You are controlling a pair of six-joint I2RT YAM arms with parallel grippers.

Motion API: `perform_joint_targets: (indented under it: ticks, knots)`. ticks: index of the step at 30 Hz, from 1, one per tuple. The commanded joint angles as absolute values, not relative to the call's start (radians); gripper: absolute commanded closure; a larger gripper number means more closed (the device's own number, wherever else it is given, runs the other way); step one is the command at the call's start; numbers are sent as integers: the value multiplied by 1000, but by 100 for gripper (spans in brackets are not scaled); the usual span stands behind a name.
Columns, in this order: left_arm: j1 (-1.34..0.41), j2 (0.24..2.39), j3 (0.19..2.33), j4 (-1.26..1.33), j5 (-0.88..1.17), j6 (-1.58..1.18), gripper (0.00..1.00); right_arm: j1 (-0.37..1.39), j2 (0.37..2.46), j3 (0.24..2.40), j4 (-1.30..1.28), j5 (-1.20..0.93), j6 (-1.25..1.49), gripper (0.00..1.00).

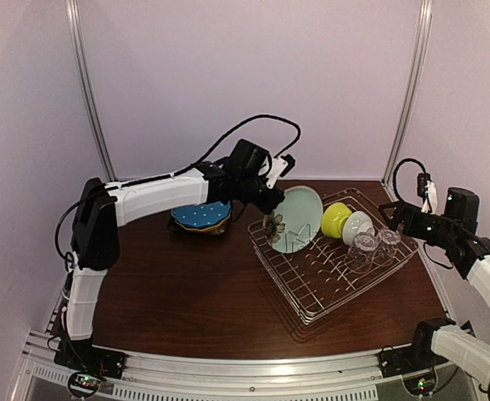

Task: Unload the mixed dishes from the dish rack
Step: Grab the plate from the dish rack.

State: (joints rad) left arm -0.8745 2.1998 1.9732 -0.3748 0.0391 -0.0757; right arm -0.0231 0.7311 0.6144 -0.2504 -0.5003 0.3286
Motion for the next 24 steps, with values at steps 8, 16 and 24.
perform_joint_targets:
  ticks: [8, 16, 24]
  knots:
    - [-895, 2246, 2036, -417, -21, -85, 93, -25, 731, 613, -241, -496, 331, 0]
    - [-900, 2278, 2070, -450, -34, -111, 87, -25, 726, 609, -245, -496, 330, 0]
    - [-900, 2291, 2102, -474, -36, -134, 95, -25, 720, 610, -250, -491, 329, 0]
